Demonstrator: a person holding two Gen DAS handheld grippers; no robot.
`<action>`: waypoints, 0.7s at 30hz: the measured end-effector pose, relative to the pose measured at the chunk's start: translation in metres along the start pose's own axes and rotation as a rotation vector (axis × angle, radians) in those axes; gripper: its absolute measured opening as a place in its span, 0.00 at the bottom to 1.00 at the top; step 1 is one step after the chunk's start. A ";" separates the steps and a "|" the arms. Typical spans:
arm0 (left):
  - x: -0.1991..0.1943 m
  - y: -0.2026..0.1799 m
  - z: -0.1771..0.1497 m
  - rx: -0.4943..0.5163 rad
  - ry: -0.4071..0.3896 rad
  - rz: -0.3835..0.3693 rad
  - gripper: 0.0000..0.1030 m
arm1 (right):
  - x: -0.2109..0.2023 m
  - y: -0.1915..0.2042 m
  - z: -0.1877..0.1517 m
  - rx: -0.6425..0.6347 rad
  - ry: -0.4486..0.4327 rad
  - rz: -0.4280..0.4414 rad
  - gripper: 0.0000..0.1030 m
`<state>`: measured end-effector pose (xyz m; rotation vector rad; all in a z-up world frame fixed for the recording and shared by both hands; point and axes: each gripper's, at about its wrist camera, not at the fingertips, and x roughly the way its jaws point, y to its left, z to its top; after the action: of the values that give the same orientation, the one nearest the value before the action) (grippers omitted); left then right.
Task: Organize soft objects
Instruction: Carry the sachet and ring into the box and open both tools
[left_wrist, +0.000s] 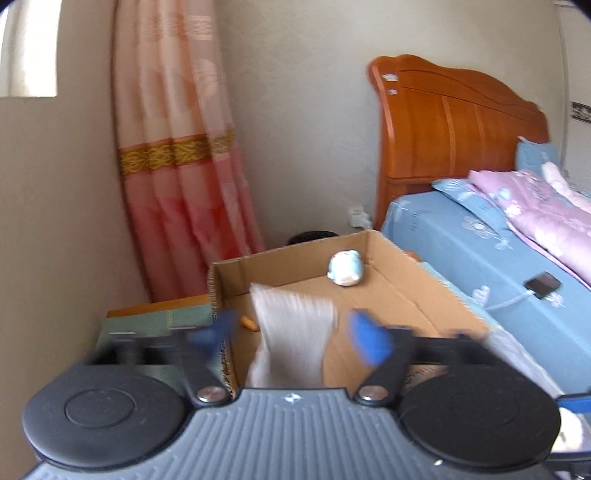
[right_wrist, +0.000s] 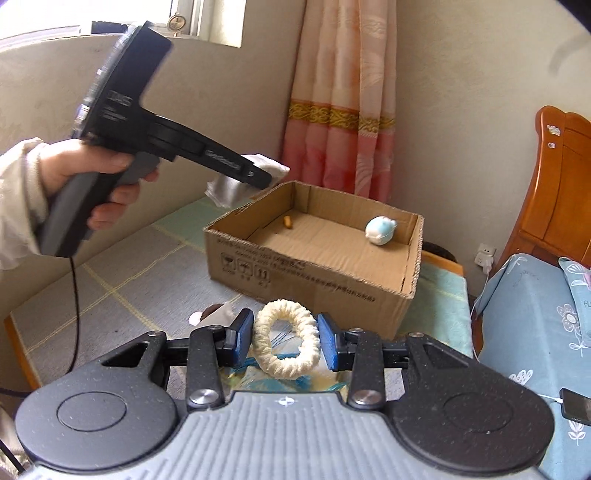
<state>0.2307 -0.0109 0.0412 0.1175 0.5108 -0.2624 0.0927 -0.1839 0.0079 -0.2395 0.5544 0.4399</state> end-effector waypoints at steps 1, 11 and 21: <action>-0.002 0.000 -0.004 -0.010 -0.016 0.008 0.91 | 0.001 -0.001 0.001 0.000 0.000 -0.004 0.42; -0.046 0.002 -0.052 -0.051 0.125 -0.006 0.97 | 0.009 -0.010 0.013 -0.026 -0.003 -0.025 0.42; -0.068 0.006 -0.077 -0.070 0.157 0.036 0.98 | 0.045 -0.028 0.051 -0.036 0.015 -0.070 0.42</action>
<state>0.1397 0.0231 0.0085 0.0794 0.6729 -0.2009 0.1630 -0.1763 0.0282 -0.2964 0.5512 0.3803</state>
